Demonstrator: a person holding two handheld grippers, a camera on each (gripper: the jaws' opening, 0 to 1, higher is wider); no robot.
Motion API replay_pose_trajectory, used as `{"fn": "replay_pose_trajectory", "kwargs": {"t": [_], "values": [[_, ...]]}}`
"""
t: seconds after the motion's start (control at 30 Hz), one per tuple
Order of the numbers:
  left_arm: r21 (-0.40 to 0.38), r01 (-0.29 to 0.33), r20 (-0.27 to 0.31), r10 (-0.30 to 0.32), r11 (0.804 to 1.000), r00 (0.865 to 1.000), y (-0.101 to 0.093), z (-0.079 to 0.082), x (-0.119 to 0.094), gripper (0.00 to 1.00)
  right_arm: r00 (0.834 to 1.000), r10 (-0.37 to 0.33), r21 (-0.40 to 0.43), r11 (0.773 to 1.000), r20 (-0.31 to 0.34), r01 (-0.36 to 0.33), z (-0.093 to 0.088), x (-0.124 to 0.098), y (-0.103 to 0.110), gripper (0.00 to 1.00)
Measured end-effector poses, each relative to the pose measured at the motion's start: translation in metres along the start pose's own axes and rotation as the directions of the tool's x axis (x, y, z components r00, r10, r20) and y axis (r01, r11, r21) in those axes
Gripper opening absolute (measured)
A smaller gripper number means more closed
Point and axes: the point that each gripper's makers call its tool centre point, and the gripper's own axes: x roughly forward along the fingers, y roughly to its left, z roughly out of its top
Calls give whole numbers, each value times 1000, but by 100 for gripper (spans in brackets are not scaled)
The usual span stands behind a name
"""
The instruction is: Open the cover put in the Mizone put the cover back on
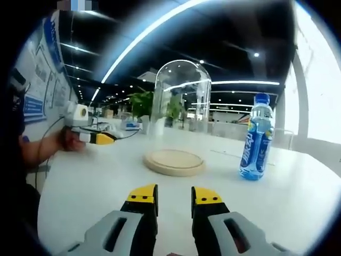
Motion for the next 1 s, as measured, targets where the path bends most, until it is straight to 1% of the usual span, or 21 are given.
{"fn": "replay_pose_trajectory", "kwargs": {"t": [0.13,0.33,0.53,0.7,0.77,0.83,0.93,1.0], "values": [[2,-1,0,1,1000,1000,0,0,0,5,1000,3,-11,1000,-3,-3,-2,0,-4,18],[-2,-2,1,2,1000,1000,1,0,0,5,1000,2,-16,1000,-5,-2,-2,0,-1,20],[-3,6,14,-6,1000,1000,-1,3,-1,6,1000,-7,-15,1000,-1,7,-1,0,-1,20],[-41,2,27,0,999,1000,2,5,-1,6,1000,1,23,1000,20,-1,3,-1,-4,23],[-46,4,25,-3,999,1000,1,5,-1,10,1000,-1,31,1000,24,0,4,0,-4,24],[-36,17,21,-16,999,1000,-2,5,1,16,1000,2,25,1000,23,-3,5,1,-3,25],[-2,27,23,-27,1000,999,-6,6,2,17,1000,11,12,1000,22,-11,7,4,-1,26],[0,36,27,-36,999,999,-8,8,2,19,1000,16,0,1000,17,-16,9,5,0,28]]}}
